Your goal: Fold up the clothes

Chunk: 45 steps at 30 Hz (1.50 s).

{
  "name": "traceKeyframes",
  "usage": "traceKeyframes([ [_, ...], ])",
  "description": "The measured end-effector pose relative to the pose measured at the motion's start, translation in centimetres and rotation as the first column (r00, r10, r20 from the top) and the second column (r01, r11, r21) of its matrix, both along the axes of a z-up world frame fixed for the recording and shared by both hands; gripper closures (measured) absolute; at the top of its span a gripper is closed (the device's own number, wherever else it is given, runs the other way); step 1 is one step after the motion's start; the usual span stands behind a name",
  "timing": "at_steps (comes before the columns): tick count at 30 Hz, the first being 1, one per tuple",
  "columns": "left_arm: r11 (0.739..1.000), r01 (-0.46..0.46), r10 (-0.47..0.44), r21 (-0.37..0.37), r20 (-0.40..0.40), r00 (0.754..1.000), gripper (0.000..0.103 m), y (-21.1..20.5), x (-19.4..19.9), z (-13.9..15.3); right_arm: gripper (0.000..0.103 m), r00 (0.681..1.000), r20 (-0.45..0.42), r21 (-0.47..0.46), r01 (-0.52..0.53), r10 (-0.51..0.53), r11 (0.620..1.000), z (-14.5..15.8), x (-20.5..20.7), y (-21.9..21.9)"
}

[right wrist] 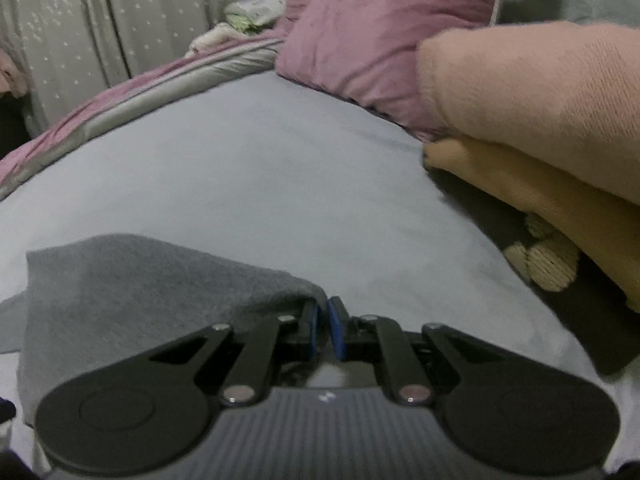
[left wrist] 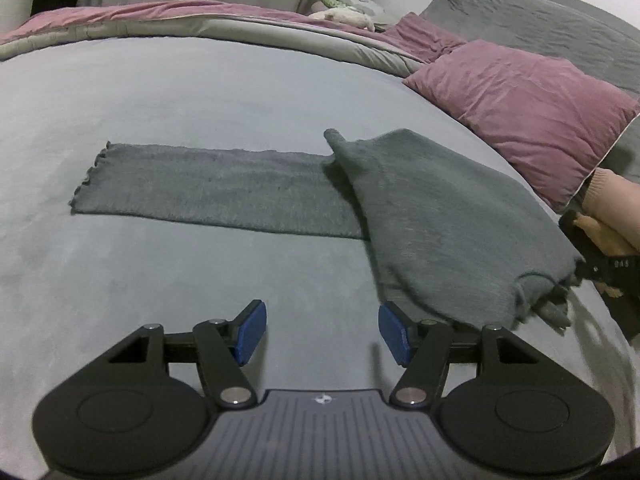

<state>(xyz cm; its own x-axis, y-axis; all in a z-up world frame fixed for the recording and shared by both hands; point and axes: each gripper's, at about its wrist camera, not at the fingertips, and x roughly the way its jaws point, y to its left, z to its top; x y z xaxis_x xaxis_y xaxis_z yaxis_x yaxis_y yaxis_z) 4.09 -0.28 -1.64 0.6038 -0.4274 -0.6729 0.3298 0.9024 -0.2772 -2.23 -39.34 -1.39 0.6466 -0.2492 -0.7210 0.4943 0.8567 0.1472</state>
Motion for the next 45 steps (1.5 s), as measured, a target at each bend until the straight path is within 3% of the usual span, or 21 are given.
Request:
traceKeyframes([
  [4, 0.999, -0.008, 0.007, 0.036, 0.033, 0.999, 0.042, -0.9, 0.2, -0.3, 0.093, 0.999, 0.019, 0.039, -0.028, 0.027, 0.999, -0.3, -0.6, -0.4],
  [8, 0.997, -0.006, 0.0, 0.071, 0.074, 0.997, 0.042, -2.0, 0.7, -0.6, 0.079, 0.998, 0.036, 0.045, -0.053, 0.052, 0.998, 0.0, -0.8, -0.2],
  [13, 0.97, 0.039, -0.084, 0.24, 0.178, 0.981, 0.039, -2.9, 1.3, -1.8, 0.07, 0.995, 0.056, 0.081, -0.082, 0.078, 0.993, 0.3, -0.8, 0.0],
  [17, 0.973, 0.05, -0.095, 0.224, 0.193, 0.977, 0.036, -2.2, 2.1, -2.1, 0.064, 0.992, 0.065, 0.081, -0.111, 0.106, 0.99, 0.6, -0.8, 0.4],
  [23, 0.953, 0.044, -0.118, 0.299, 0.233, 0.965, 0.033, -3.5, 3.8, -2.5, 0.051, 0.991, 0.092, 0.104, -0.112, 0.102, 0.988, 1.4, -1.3, 0.1],
  [28, 0.942, 0.032, -0.121, 0.334, 0.249, 0.961, 0.029, -4.5, 5.2, -2.5, 0.048, 0.989, 0.113, 0.17, -0.111, 0.093, 0.979, 1.5, -1.2, -0.4],
  [32, 0.941, 0.023, -0.115, 0.339, 0.255, 0.96, 0.028, -5.0, 6.3, -2.6, 0.048, 0.988, 0.113, 0.169, -0.126, 0.108, 0.977, 1.7, -0.9, 0.1],
  [34, 0.944, 0.01, -0.1, 0.329, 0.257, 0.961, 0.032, -5.1, 6.8, -2.6, 0.048, 0.987, 0.119, 0.161, -0.126, 0.107, 0.979, 1.9, -0.8, 0.2],
  [36, 0.945, -0.007, -0.083, 0.328, 0.26, 0.962, 0.056, -5.4, 7.0, -2.6, 0.048, 0.986, 0.126, 0.155, -0.126, 0.107, 0.98, 2.1, -0.7, 0.4],
  [37, 0.942, -0.014, -0.08, 0.335, 0.265, 0.961, 0.062, -5.6, 6.9, -2.6, 0.048, 0.986, 0.129, 0.155, -0.127, 0.107, 0.98, 2.2, -0.6, 0.5],
  [39, 0.929, -0.03, -0.08, 0.368, 0.279, 0.957, 0.092, -6.3, 6.6, -2.6, 0.048, 0.985, 0.133, 0.159, -0.131, 0.11, 0.979, 2.2, -0.5, 0.6],
  [45, 0.936, -0.071, -0.028, 0.346, 0.271, 0.962, 0.098, -5.5, 5.3, -2.3, 0.048, 0.982, 0.148, 0.166, -0.142, 0.118, 0.976, 2.5, -0.5, 0.8],
])
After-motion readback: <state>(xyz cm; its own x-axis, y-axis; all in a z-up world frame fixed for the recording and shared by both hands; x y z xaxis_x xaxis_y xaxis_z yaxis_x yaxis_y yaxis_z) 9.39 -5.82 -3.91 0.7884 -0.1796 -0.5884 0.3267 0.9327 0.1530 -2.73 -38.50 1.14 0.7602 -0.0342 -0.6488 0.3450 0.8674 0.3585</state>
